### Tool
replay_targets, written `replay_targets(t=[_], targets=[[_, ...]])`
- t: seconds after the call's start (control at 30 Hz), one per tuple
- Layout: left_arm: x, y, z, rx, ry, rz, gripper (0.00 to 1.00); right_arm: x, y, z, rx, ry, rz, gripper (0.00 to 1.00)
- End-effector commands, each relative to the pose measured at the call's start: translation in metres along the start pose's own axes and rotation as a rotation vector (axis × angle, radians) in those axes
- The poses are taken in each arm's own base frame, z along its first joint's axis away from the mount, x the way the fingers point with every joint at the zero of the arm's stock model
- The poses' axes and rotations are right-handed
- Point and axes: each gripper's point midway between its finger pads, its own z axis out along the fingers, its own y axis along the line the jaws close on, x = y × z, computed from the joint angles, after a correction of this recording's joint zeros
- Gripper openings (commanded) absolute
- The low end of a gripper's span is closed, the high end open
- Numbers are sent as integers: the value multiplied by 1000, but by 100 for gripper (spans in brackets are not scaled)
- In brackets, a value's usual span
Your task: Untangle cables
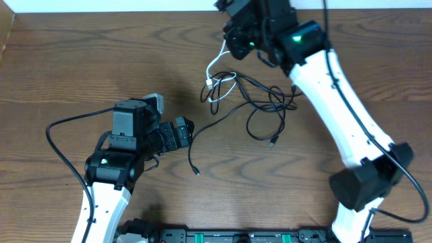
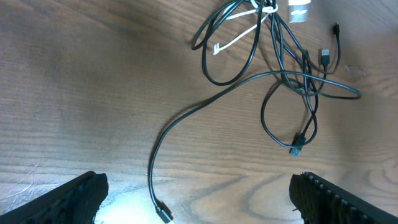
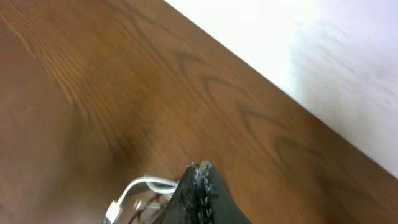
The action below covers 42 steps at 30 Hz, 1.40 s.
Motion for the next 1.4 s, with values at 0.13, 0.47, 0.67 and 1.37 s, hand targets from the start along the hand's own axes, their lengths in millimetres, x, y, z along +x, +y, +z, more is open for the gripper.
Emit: replay_targets(t=[0.13,0.47,0.67,1.37], targets=[[-6,-4,-4,13,-15,8,98,6,20,62,-109,-31,-11,1],[-6,-4,-4,13,-15,8,98,46,68,111,-199,71,-103,70],[-6,-4,-4,13,-15,8,98,57,29,107,33,147,-67,99],[-6,-4,-4,13,-15,8,98,102,-31,68,-39,298,580,99]])
